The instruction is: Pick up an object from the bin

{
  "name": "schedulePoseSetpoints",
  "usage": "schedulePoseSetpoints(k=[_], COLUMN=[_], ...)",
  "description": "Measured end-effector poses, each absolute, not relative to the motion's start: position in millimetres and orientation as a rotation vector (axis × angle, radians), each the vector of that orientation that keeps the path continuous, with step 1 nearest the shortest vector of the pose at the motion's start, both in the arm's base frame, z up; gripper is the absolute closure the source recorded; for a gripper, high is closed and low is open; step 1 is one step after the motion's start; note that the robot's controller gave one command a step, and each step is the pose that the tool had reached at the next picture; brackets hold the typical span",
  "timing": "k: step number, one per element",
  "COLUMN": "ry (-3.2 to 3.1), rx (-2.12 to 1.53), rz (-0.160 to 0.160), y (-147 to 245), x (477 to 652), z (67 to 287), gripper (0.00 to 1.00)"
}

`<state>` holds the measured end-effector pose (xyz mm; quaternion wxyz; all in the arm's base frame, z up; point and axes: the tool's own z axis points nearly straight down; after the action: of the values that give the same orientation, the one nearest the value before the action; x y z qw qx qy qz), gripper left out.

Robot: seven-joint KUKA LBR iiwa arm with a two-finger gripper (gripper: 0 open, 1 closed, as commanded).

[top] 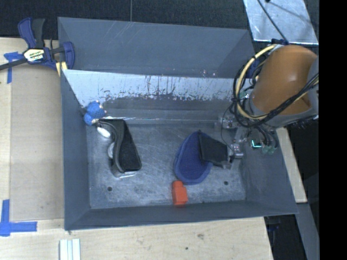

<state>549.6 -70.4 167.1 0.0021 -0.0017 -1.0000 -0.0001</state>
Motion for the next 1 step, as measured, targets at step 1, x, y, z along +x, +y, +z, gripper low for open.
schedulePoseSetpoints(k=[1], ry=[-3.140], rx=[0.114], rz=[0.001], y=[-95.0], x=[602.4], z=[75.3], gripper=[0.00])
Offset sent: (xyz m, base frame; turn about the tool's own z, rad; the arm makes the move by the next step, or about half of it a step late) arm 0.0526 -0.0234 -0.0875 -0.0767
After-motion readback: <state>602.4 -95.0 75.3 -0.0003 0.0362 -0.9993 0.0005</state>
